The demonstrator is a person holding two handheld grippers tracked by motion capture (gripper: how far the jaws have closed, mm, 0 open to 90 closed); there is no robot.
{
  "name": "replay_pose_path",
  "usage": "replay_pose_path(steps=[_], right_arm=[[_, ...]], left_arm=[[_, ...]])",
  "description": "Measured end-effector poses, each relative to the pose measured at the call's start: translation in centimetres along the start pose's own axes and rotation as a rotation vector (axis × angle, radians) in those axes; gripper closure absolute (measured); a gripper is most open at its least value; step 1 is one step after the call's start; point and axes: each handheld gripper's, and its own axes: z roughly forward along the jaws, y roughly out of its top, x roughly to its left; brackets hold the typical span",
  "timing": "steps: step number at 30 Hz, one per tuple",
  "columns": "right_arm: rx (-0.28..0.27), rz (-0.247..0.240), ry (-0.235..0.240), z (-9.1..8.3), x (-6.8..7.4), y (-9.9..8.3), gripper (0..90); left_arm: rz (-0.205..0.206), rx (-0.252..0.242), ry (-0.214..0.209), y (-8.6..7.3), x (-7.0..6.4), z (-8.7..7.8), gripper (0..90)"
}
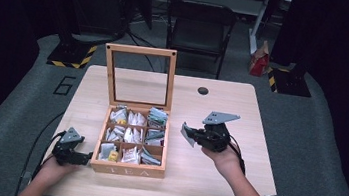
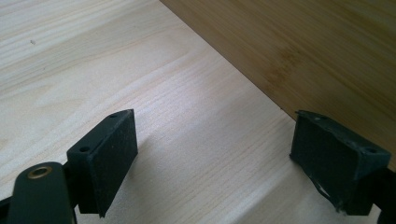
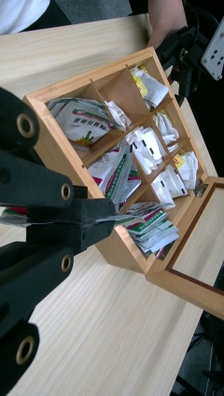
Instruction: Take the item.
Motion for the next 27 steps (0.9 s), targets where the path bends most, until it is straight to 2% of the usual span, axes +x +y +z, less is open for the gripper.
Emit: replay_pose_path(steps=[8, 27], right_arm=[[-0.007, 0.004, -0.025, -0.4, -0.6, -0.4, 89.5], [0.008, 0.02, -0.069, -0.2, -1.5, -2.3, 89.5]], left_arm=[[-0.005, -0.003, 0.001, 0.0, 0.0, 0.0, 14.1], [-0.006, -0.007, 0.002, 0.0, 0.0, 0.0, 14.1]])
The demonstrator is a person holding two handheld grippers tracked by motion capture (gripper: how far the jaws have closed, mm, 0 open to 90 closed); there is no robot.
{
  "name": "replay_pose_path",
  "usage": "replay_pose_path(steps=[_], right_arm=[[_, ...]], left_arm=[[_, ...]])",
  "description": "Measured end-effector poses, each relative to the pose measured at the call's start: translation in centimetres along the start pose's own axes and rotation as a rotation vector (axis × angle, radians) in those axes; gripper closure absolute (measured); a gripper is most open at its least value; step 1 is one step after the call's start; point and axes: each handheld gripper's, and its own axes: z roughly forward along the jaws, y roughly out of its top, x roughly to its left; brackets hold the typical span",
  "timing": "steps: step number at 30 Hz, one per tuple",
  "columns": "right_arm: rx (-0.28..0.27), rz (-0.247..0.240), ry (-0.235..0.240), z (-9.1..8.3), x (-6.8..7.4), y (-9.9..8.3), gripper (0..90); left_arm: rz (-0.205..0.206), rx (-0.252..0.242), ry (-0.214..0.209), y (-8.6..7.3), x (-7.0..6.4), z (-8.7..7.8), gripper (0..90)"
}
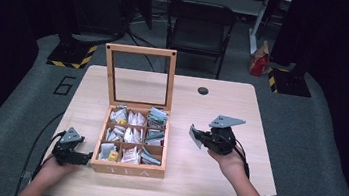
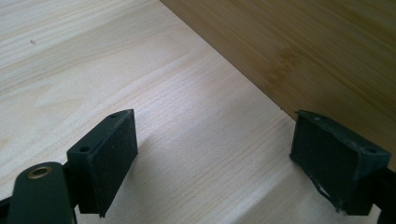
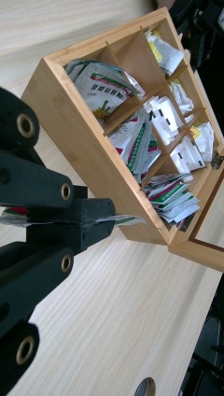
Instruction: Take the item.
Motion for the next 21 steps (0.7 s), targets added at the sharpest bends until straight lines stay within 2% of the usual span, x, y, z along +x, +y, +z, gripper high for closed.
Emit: replay_pose_path(steps=[21], right_arm=[[0.018, 0.032, -0.031, 1.0, -0.7, -3.1, 89.4]], left_arm=[[0.002, 0.001, 0.001, 0.0, 0.0, 0.0, 14.1]])
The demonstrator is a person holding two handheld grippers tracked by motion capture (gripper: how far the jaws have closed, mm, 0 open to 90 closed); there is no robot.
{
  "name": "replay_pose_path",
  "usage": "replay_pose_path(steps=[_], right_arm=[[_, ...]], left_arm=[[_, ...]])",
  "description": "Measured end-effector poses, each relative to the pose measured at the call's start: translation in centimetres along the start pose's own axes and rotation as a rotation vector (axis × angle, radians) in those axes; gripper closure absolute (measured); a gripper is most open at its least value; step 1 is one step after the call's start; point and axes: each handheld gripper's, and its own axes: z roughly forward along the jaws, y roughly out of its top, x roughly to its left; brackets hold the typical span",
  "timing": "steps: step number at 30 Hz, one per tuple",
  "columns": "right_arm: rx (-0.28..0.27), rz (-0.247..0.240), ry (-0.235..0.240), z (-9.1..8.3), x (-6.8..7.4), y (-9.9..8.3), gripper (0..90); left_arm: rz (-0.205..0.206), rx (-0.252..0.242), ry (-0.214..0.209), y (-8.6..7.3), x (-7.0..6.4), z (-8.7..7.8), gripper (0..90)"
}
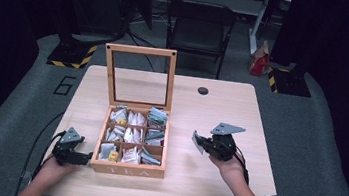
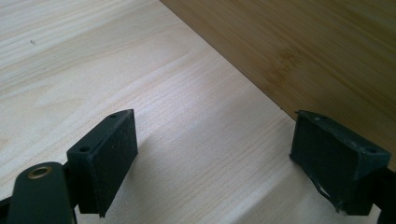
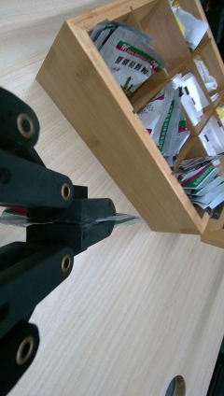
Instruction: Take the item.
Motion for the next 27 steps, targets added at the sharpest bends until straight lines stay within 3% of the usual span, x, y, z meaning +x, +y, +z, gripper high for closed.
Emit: replay_pose_path(steps=[27], right_arm=[[0.019, 0.021, -0.052, 0.8, -0.9, -2.6, 89.2]], left_arm=[[-0.001, -0.001, 0.0, 0.0, 0.0, 0.0, 14.1]])
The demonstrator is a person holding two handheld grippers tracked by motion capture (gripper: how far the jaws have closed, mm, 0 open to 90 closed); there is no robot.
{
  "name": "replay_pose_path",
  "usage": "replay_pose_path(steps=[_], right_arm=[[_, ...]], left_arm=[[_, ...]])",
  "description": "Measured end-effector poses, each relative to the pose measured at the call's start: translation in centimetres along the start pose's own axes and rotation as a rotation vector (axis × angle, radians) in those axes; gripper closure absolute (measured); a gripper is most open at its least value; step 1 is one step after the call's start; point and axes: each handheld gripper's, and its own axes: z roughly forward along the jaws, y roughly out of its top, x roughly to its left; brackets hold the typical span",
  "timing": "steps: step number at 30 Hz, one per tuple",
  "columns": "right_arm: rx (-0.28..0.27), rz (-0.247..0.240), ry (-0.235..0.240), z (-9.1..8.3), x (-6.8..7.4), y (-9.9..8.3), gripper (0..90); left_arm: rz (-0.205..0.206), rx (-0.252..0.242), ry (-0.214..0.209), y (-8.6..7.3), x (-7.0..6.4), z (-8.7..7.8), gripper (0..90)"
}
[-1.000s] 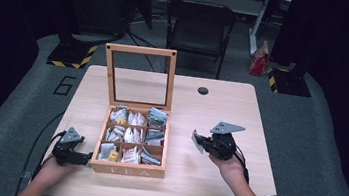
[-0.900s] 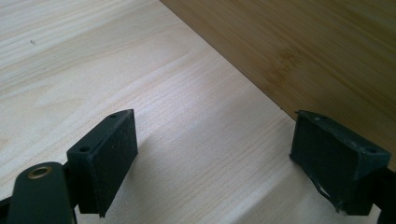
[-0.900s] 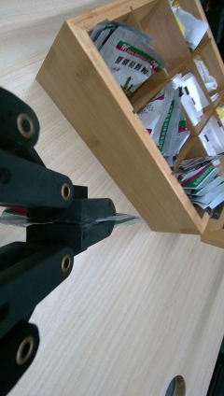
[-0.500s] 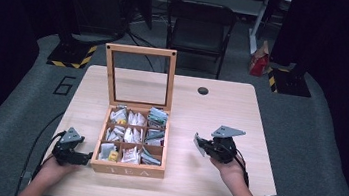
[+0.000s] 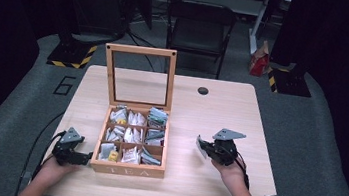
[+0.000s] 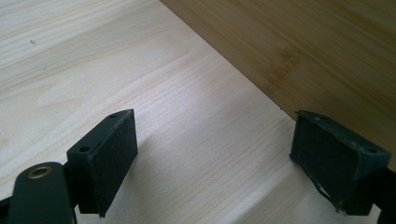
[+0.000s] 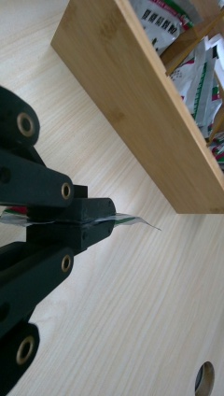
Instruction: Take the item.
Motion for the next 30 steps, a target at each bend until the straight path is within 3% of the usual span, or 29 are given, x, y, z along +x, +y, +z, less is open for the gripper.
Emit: replay_pose_path(steps=[19, 30], right_arm=[[0.044, -0.013, -0.012, 1.0, 0.1, -1.1, 89.1], [0.061, -0.031, 0.019, 1.5, 0.6, -1.4, 87.5]], left_arm=[[0.0, 0.001, -0.001, 0.0, 0.0, 0.0, 14.1], [0.001, 0.001, 0.0, 0.0, 0.0, 0.0, 14.1]])
